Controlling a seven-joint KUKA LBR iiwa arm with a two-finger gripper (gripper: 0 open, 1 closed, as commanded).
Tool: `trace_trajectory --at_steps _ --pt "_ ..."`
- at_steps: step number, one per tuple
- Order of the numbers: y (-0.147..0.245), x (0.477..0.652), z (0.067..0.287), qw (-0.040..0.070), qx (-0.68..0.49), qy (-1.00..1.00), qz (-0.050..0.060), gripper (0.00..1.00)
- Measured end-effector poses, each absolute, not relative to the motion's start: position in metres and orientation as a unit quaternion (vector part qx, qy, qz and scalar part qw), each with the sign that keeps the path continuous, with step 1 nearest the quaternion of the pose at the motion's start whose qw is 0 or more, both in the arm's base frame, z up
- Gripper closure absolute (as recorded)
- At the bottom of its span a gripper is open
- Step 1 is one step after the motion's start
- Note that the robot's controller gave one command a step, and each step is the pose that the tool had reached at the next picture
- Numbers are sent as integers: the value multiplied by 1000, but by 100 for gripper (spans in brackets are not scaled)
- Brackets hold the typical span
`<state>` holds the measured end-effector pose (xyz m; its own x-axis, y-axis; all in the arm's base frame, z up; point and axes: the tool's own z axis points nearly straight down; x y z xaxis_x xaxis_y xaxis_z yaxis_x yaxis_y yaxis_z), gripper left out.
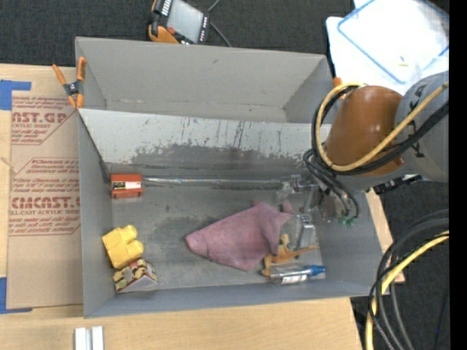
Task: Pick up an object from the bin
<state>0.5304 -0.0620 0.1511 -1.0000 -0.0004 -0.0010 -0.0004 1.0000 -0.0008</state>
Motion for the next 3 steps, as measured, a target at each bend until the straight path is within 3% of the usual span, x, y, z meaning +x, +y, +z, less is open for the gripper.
trace_trajectory --at_steps 1,2,3 --pt "-62 530 151 0 0 1000 0 0" --pt "-31 530 74 2 -61 998 -1 0" --pt "-34 529 88 2 -63 998 0 100"
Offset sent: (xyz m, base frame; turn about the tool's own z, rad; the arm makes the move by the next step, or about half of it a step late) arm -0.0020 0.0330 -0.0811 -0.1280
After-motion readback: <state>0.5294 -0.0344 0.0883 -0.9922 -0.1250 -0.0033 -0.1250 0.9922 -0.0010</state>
